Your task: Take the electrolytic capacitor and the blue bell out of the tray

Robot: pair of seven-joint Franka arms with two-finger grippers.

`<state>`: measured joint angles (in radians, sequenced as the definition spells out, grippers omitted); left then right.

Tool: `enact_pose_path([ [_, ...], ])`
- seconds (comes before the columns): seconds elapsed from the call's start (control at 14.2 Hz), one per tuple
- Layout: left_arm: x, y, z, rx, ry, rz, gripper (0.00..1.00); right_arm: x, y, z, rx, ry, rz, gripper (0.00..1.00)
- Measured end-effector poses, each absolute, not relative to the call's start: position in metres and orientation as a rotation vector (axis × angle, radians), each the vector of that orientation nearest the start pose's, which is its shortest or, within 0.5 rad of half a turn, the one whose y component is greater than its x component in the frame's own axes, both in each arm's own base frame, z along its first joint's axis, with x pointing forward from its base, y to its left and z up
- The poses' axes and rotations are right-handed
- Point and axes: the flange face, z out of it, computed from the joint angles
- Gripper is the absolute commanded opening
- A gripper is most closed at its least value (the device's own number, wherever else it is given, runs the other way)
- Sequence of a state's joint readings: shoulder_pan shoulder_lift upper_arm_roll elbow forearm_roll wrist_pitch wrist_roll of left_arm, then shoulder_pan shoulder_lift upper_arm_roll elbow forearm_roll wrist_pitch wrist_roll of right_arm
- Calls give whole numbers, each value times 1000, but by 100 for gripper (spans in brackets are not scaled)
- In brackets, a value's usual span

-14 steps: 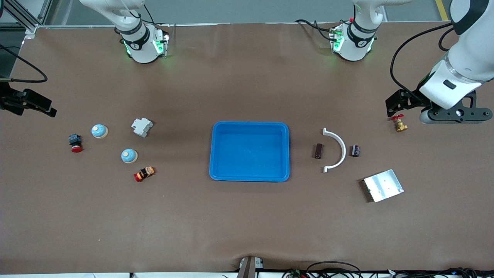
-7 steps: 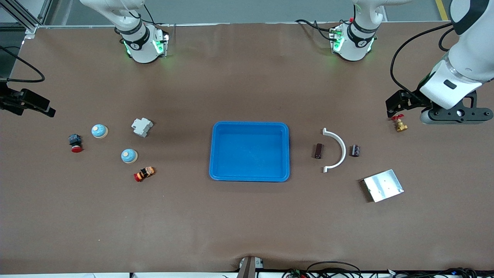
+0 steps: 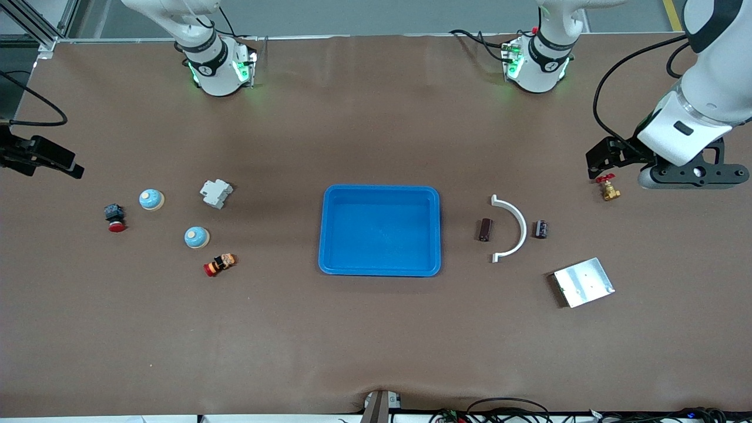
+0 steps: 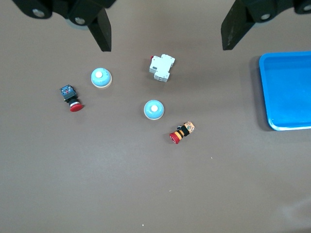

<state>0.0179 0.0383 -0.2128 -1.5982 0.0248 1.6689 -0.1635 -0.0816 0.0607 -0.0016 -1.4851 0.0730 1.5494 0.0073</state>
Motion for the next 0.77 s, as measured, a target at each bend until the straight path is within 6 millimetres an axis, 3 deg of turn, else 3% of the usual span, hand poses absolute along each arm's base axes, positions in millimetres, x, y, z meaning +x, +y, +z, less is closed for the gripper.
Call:
enact_pose_path([
  [0.28, 564, -107, 599, -3130, 54, -56, 100, 569, -54, 629, -3065, 114, -13, 100],
  [0.77, 564, -108, 599, -3130, 56, -57, 100, 569, -53, 629, -3065, 111, -8, 100],
])
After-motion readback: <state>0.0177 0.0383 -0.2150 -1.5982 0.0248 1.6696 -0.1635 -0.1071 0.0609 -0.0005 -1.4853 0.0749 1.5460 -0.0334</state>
